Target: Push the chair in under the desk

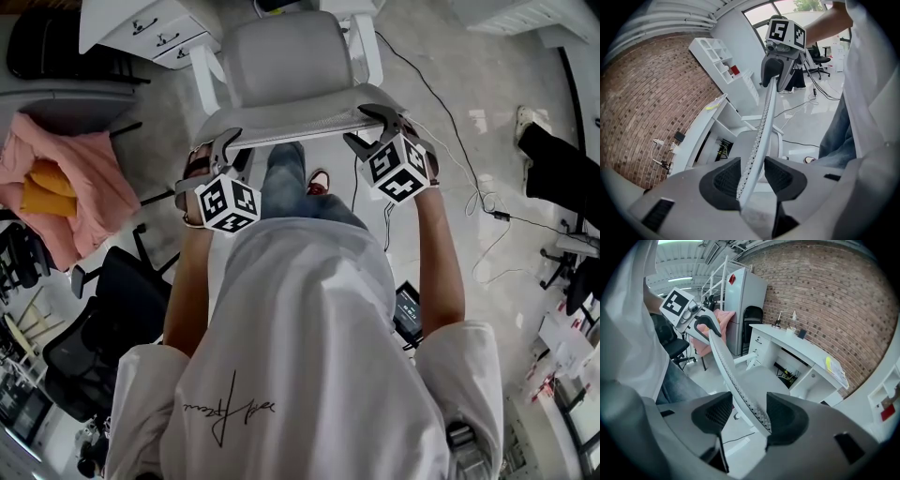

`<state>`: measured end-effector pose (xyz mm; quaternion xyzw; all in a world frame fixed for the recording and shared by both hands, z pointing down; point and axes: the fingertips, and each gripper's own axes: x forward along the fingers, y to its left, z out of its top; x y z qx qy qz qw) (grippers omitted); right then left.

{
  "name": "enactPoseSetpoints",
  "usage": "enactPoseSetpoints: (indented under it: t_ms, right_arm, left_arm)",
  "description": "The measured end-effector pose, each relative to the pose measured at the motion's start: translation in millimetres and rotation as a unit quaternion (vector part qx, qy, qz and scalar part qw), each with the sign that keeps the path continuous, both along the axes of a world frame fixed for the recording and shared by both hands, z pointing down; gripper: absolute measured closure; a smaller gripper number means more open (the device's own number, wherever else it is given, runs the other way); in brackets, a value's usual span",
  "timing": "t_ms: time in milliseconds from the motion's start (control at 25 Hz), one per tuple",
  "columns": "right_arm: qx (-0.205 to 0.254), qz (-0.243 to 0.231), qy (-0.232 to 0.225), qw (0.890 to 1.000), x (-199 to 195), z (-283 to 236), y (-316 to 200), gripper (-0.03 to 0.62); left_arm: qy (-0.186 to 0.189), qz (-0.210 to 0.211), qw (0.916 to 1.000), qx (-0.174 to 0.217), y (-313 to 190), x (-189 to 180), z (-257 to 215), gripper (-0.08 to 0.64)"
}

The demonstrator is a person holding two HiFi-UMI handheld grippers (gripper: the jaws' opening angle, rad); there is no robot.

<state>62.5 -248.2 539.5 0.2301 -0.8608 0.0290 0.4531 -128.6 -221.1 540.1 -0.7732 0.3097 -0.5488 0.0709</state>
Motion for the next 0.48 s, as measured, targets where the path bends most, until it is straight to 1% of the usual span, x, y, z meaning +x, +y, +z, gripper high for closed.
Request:
enactPoseSetpoints:
  t_ms: [160,480]
  right_arm:
    - [0.004,-0.001,0.002,1.0,-1,0,-10,0.347]
    - [0.009,-0.001,0.007,1.0,-6,0,-27,0.347]
  left_arm:
    - [-0.001,0.0,1.0,0.01,-11,-1,-1,0.406]
    - [-0.003,-0.004,0.9999,0.01,-28,-6,-1,0.403]
